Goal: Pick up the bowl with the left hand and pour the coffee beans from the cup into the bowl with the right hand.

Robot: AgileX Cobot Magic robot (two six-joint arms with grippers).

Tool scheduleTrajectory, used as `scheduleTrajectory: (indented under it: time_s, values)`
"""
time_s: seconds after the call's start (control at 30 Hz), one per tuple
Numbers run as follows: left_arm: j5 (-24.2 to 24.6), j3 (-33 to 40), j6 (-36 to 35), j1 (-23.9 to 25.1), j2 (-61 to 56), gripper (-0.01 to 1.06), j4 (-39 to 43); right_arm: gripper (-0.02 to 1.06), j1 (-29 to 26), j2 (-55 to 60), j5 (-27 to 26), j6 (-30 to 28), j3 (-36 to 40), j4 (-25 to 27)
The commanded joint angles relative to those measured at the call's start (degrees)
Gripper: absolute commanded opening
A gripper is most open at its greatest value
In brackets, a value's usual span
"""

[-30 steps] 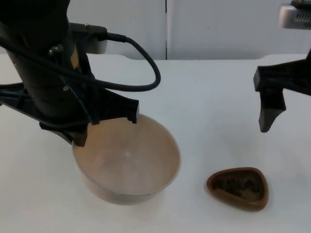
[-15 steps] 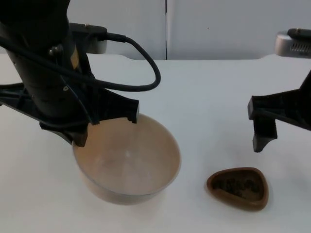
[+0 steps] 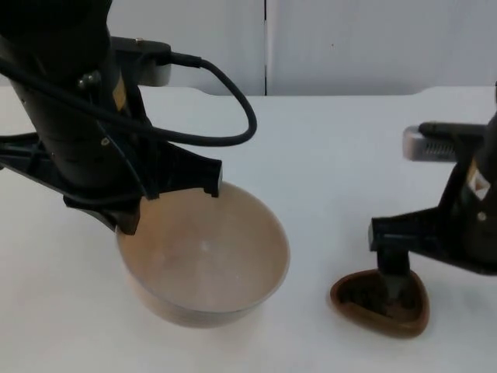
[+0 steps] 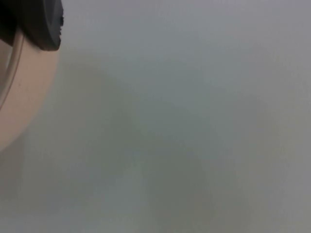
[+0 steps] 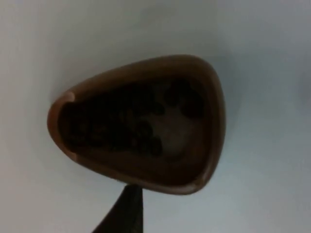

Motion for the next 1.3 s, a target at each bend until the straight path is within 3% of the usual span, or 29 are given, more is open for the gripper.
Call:
scheduleTrajectory:
  time_s: [0.0, 0.27, 0.5, 1.0, 1.27]
  values:
    - [-0.21, 0.00, -0.23, -0.31, -0.38, 0.00, -0.50, 1.03, 0.40, 1.87, -1.94, 0.32, -0.24, 0.32]
    - [0.06, 0.00, -0.23, -0.31, -0.38, 0.00, -0.71, 1.00, -0.96, 5.19, -3.74, 0.31, -2.99, 1.25]
    - [-0.17, 0.00, -0.23, -0.31, -0.38, 0.00, -0.71, 1.00, -4.48, 5.28, -2.77, -3.62, -3.46, 3.69]
    - [-0.38, 0.00, -0.23, -0.31, -0.38, 0.00, -0.71, 1.00, -4.48, 8.73, -4.70, -7.22, -3.46, 4.00]
    - [-0.38, 0.00, -0.23, -0.31, -0.38, 0.00, -0.71, 0.92, -4.48, 10.58, -7.20, -7.35, -3.36, 4.02]
